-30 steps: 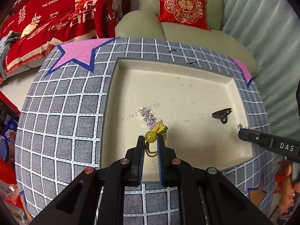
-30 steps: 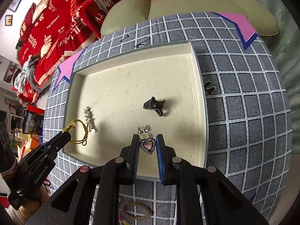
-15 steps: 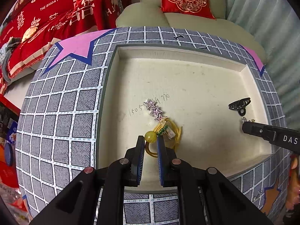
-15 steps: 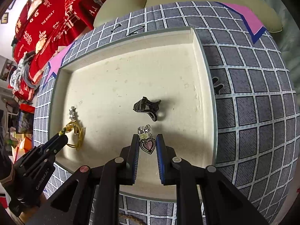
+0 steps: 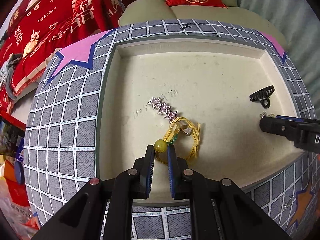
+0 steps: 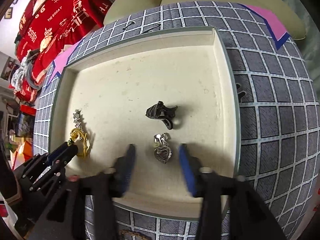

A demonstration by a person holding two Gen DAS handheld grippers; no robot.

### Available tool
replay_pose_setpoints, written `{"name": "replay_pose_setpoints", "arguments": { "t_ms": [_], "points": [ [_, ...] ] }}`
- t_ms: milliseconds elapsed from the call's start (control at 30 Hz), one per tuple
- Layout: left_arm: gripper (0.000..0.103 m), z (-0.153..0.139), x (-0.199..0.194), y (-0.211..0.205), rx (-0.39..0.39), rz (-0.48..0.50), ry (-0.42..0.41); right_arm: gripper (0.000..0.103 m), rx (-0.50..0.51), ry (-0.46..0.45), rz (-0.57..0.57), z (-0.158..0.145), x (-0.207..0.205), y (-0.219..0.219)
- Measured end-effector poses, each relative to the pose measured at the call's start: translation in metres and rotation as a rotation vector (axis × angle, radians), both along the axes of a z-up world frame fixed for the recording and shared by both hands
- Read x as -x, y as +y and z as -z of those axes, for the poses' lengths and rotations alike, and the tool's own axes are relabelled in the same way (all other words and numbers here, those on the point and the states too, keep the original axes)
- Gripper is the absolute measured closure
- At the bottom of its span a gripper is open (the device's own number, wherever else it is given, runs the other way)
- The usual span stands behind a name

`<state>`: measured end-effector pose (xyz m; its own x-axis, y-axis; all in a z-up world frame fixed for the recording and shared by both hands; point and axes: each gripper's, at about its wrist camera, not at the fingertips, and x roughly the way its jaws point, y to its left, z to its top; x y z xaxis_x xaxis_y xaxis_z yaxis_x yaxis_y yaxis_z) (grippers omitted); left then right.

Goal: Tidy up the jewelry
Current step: 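Open the right tool to drop the heart pendant while the left tool releases the hair tie, then move both tools back toward the remaining charms on the table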

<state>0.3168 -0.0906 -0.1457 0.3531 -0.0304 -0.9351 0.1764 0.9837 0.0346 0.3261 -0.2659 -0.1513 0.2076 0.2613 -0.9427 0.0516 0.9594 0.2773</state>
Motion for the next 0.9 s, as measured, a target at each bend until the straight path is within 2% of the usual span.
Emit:
{"name": "replay_pose_setpoints", "arguments": {
  "t_ms": [167,400,533,567,600,633,667,800,900],
  "points": [
    [0.080,-0.005,0.000,0.000,0.011,0.002,-0.009,0.045,-0.076,-0.002,0.048,-0.003,0.002,-0.010],
    [0.080,-0.009,-0.001,0.003,0.011,-0.006,-0.019,0.044,-0.104,-0.076,0.072,-0.028,0.002,-0.014],
    [0.080,-0.014,-0.001,0.003,0.020,0.002,-0.034,0.039,-0.120,-0.102,0.086,-0.041,0.003,-0.016],
    [0.070,-0.015,-0.001,0.003,0.023,0.005,-0.035,0.039,-0.121,-0.106,0.087,-0.043,0.003,-0.016],
    [0.015,-0.015,-0.002,0.002,0.023,0.004,-0.031,0.039,-0.122,-0.111,0.087,-0.046,0.004,-0.016],
    [0.000,-0.016,-0.002,0.003,0.012,-0.009,-0.033,0.039,-0.124,-0.114,0.088,-0.048,0.005,-0.016],
    [0.000,-0.019,0.000,0.003,0.005,-0.020,-0.071,0.039,-0.126,-0.116,0.088,-0.050,0.005,-0.016],
    [0.000,-0.021,0.000,0.001,0.011,-0.006,-0.073,0.038,-0.129,-0.127,0.099,-0.058,0.008,-0.018],
    [0.000,-0.029,0.005,0.001,0.001,0.005,-0.097,0.026,-0.139,-0.131,0.115,-0.063,0.011,-0.022]
  ]
}}
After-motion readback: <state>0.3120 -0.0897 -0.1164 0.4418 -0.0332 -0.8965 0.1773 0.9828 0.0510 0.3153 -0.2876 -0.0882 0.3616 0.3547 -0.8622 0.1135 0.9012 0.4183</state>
